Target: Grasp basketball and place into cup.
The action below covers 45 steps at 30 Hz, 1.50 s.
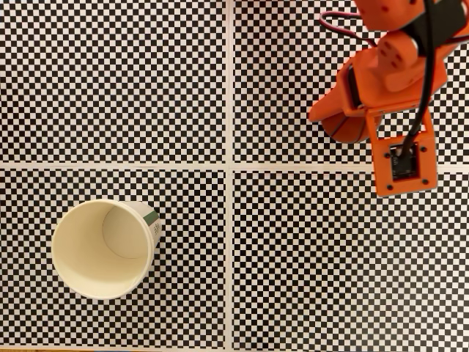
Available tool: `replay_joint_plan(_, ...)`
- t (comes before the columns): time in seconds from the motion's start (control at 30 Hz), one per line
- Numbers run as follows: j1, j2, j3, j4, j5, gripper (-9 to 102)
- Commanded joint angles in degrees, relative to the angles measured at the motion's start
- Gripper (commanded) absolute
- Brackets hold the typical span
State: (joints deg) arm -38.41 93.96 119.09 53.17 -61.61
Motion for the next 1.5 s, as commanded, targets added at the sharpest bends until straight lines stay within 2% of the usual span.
replay_joint_plan(0.0, -0.1, 2.6, 0.2, -0.6, 0.7, 25)
replay_joint_plan(0.2, 0.6, 4.0, 0.7, -0.9, 3.2, 22)
replay_joint_plan(0.37, 2.7, 7.6, 1.6, -3.3, 2.7, 29)
replay_joint_plan(0.57, 7.9, 15.7, 1.0, 1.9, -2.6, 27)
replay_joint_plan(0.87, 16.9, 32.6, 9.0, 2.1, -6.9, 24)
replay_joint_plan(1.03, 19.4, 39.9, 10.5, 8.0, -10.5, 24)
replay_joint_plan(1.2, 21.2, 39.9, 0.1, 19.5, -10.7, 20)
replay_joint_plan(1.4, 23.7, 39.3, -7.4, 22.5, -9.0, 19)
replay_joint_plan(1.47, 25.6, 36.7, -12.2, 25.9, -10.2, 17)
